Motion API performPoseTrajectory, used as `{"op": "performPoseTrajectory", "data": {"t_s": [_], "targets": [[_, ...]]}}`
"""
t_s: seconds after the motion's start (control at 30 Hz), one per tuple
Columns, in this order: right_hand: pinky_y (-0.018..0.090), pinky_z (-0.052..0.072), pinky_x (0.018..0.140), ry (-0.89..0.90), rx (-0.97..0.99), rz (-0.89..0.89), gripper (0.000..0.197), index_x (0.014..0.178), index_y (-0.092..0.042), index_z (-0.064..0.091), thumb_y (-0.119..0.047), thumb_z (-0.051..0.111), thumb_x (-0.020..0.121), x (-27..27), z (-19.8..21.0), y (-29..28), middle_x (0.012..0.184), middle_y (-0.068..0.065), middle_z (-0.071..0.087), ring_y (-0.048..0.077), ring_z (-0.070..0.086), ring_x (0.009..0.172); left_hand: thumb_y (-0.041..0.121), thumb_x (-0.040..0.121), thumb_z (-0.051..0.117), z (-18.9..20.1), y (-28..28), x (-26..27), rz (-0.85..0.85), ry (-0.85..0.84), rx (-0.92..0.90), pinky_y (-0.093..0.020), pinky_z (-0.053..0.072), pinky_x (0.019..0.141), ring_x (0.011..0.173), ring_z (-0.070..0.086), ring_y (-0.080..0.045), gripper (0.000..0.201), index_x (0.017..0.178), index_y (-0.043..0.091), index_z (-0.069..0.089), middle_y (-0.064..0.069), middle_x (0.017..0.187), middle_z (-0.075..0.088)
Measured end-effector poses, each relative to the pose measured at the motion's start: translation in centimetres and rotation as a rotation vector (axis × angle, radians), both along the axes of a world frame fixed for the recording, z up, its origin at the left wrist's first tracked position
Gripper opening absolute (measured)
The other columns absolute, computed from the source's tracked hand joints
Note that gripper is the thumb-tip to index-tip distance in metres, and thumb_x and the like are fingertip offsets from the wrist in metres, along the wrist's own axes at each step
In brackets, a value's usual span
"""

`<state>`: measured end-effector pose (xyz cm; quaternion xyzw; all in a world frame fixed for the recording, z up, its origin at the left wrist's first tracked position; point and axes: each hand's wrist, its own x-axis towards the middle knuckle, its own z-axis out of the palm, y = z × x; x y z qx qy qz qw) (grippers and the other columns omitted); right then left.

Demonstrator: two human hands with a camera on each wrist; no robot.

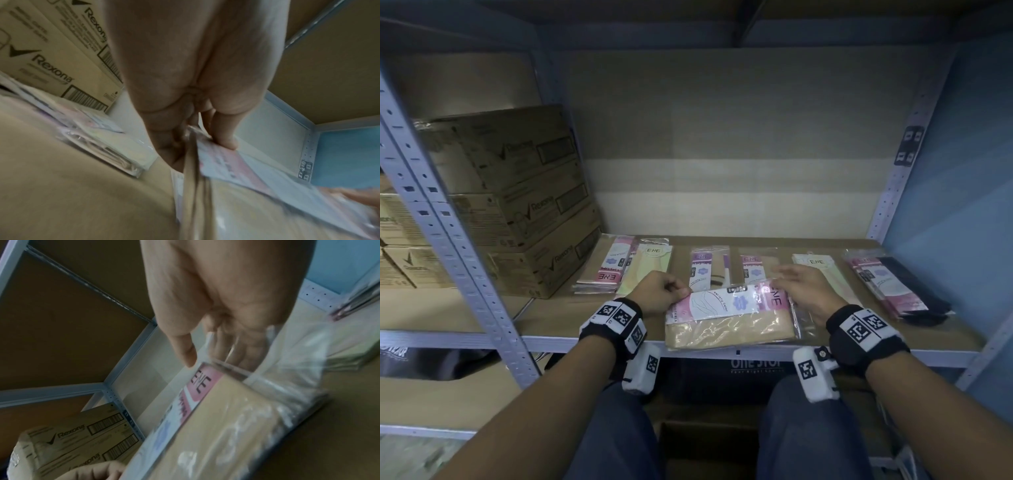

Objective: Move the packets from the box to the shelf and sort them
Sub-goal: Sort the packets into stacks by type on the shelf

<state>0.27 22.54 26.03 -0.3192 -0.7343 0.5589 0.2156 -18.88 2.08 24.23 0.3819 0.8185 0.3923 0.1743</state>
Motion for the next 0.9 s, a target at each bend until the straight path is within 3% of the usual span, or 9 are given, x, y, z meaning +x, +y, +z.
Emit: {"op": "performPoseTrajectory", "data": {"t_s": [0.07,0.13,0.23,0.3,0.47,0.57,0.77,0.83,0.9], "targets": [[0.038,0.048,0.095,0.049,0.003,-0.141,0.055,0.132,-0.012,0.049,-0.015,0.07,0.082,-0.3,-0.4,0.4,0.123,0.006,0.058,0.022,0.058,0.108,0.014,0.09,0.062,-0.2,0.0,-0.1,0.074,-0.07,0.046,-0.019,0.046,0.062,0.069,0.058,-0.009,0.011,0.079,0.015,0.065,0.0,0.076,0.064],[0.034,0.047,0.093,0.133,-0.045,-0.268,0.067,0.139,-0.012,0.04,-0.016,0.073,0.081,-0.5,-0.5,0.4,0.119,0.007,0.06,0.022,0.057,0.106,0.012,0.092,0.059,-0.6,0.1,-0.3,0.175,-0.197,0.113,-0.03,0.053,0.066,0.07,0.06,-0.016,0.013,0.079,0.013,0.063,-0.005,0.078,0.065],[0.034,0.051,0.088,0.134,-0.078,-0.239,0.051,0.128,-0.012,0.05,-0.015,0.071,0.082,-0.7,-0.9,-0.2,0.108,0.003,0.061,0.02,0.061,0.099,0.013,0.091,0.061,-1.3,0.2,-0.6,0.303,-0.378,0.225,-0.048,0.055,0.088,0.086,0.066,-0.029,0.01,0.082,0.011,0.065,-0.015,0.091,0.07],[0.033,0.054,0.085,0.091,-0.075,-0.128,0.037,0.118,-0.009,0.058,-0.016,0.069,0.084,-0.9,-1.2,-1.2,0.099,0.002,0.064,0.018,0.065,0.088,0.015,0.089,0.063,-1.7,0.5,-0.4,0.344,-0.47,0.288,-0.052,0.052,0.091,0.097,0.067,-0.035,0.007,0.084,0.011,0.066,-0.017,0.097,0.071],[0.035,0.058,0.075,0.096,-0.172,0.061,0.034,0.114,-0.006,0.061,-0.016,0.071,0.083,-2.2,-1.7,-3.8,0.1,0.013,0.069,0.022,0.068,0.082,0.005,0.092,0.057,-1.7,2.0,2.0,0.377,-0.705,0.492,-0.043,0.058,0.081,0.09,0.067,-0.031,0.005,0.094,0.0,0.058,-0.021,0.102,0.067],[0.031,0.059,0.071,0.145,-0.262,0.09,0.036,0.116,-0.002,0.056,-0.005,0.068,0.083,-2.6,-1.6,-4.8,0.105,0.02,0.066,0.024,0.067,0.079,0.001,0.091,0.056,-1.8,2.7,3.3,0.364,-0.77,0.55,-0.043,0.059,0.076,0.09,0.067,-0.033,0.004,0.094,-0.002,0.054,-0.023,0.1,0.065],[0.026,0.059,0.06,0.186,-0.29,0.004,0.037,0.115,0.006,0.054,0.007,0.066,0.08,-2.3,-2.1,-4.7,0.106,0.027,0.064,0.024,0.065,0.07,0.004,0.088,0.062,-1.9,3.2,4.2,0.326,-0.672,0.524,-0.041,0.059,0.079,0.081,0.066,-0.027,0.006,0.091,0.001,0.057,-0.017,0.094,0.065],[0.027,0.058,0.061,0.188,-0.271,-0.025,0.036,0.115,0.006,0.054,0.008,0.066,0.081,-2.0,-2.2,-4.0,0.103,0.026,0.063,0.024,0.064,0.069,0.001,0.084,0.067,-1.7,3.4,4.5,0.24,-0.669,0.489,-0.034,0.06,0.07,0.077,0.066,-0.023,0.017,0.098,0.002,0.057,-0.011,0.092,0.062],[0.026,0.058,0.059,0.173,-0.229,-0.043,0.034,0.114,0.006,0.054,0.008,0.065,0.082,-1.6,-2.2,-3.4,0.1,0.022,0.061,0.023,0.064,0.068,-0.002,0.078,0.072,-1.8,3.8,4.8,0.177,-0.585,0.415,-0.037,0.059,0.075,0.082,0.064,-0.025,0.029,0.102,0.005,0.058,-0.008,0.098,0.06]]}}
